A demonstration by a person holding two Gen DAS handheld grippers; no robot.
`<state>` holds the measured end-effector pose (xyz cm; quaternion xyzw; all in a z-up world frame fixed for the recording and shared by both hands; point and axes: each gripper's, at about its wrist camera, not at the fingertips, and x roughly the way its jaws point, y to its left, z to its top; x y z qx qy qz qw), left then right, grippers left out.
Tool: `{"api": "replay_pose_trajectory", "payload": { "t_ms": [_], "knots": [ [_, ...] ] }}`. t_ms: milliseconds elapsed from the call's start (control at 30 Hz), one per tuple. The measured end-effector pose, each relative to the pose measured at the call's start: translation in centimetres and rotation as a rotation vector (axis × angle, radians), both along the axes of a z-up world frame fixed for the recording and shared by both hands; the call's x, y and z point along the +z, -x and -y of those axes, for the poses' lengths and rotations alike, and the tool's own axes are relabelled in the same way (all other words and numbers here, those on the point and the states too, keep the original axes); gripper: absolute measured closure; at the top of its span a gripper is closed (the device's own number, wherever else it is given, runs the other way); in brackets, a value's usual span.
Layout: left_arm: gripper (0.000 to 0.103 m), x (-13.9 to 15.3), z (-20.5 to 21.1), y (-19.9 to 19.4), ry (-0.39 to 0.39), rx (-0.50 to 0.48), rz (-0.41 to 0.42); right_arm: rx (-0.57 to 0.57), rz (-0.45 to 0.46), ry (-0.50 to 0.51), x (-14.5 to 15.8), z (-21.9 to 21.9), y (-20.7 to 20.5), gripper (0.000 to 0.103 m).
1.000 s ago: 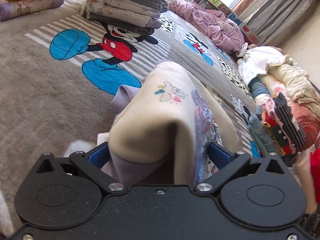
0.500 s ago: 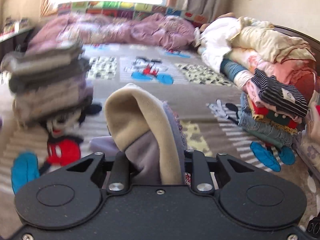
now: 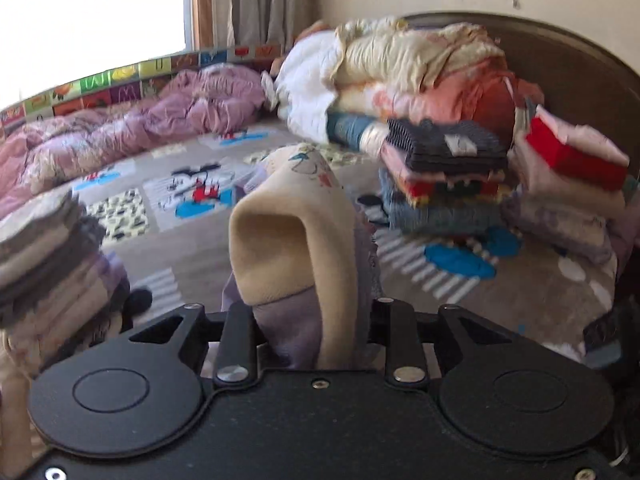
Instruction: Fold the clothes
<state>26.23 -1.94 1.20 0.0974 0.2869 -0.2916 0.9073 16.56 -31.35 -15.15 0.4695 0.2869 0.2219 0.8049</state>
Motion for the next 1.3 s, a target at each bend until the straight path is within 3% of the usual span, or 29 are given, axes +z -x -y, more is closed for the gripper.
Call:
{"api": "replay_pose_trajectory", "payload": {
  "t_ms": [67,167,267,333,400,500,567,700,733,767,800,833,1000,1133,1300],
  "knots": [
    [0.059,-4.4,-1.4,1.2,-0.033,0.056,-0.106,-0.007,0.003,0.007,0.1,0.1,0.1,0.0],
    [0.052,-7.0,-3.8,4.0,0.027,0.152,-0.144,-0.01,0.008,0.04,0.4,-0.1,0.2,0.0],
    [0.043,-5.7,-6.1,5.9,0.155,0.243,-0.124,-0.01,0.008,0.064,0.6,-0.4,0.1,0.0],
    [0.034,-3.7,-7.0,6.8,0.208,0.278,-0.08,-0.014,0.008,0.065,0.6,-0.5,0.0,0.0],
    [0.032,-1.5,-7.5,6.9,0.234,0.285,-0.041,-0.019,0.007,0.066,0.7,-0.6,-0.1,0.0],
    [0.025,0.6,-6.8,5.9,0.201,0.254,-0.017,-0.018,0.01,0.08,0.8,-1.0,0.1,0.0],
    [0.019,1.1,-5.3,4.6,0.132,0.223,-0.014,-0.017,0.012,0.094,0.8,-1.2,0.1,0.0],
    [0.019,-1.8,-1.9,0.4,-0.056,0.244,-0.096,-0.017,0.015,0.093,0.7,-1.1,0.0,0.0],
    [0.027,-2.7,-1.4,-0.1,-0.082,0.249,-0.112,-0.017,0.014,0.085,0.7,-1.0,0.1,0.0],
    [0.067,-3.6,-0.8,-0.4,-0.1,0.249,-0.128,-0.018,0.014,0.076,0.7,-0.9,0.1,0.0],
    [0.085,-4.2,-0.2,-0.2,-0.116,0.242,-0.131,-0.018,0.011,0.066,0.7,-0.7,0.1,0.0],
    [0.093,-4.5,0.4,0.3,-0.134,0.227,-0.113,-0.019,0.008,0.053,0.6,-0.4,0.1,0.0],
    [0.098,-4.2,4.3,6.3,-0.2,-0.012,0.042,-0.048,0.0,0.001,0.6,1.2,0.4,0.0],
    [0.098,-4.9,7.5,11.6,-0.321,-0.196,0.149,-0.072,0.016,-0.021,1.0,2.3,0.9,0.0],
    [0.098,-7.1,9.0,17.7,-0.359,-0.375,0.164,-0.1,0.063,-0.051,1.9,4.1,2.1,0.0]
  ]
}}
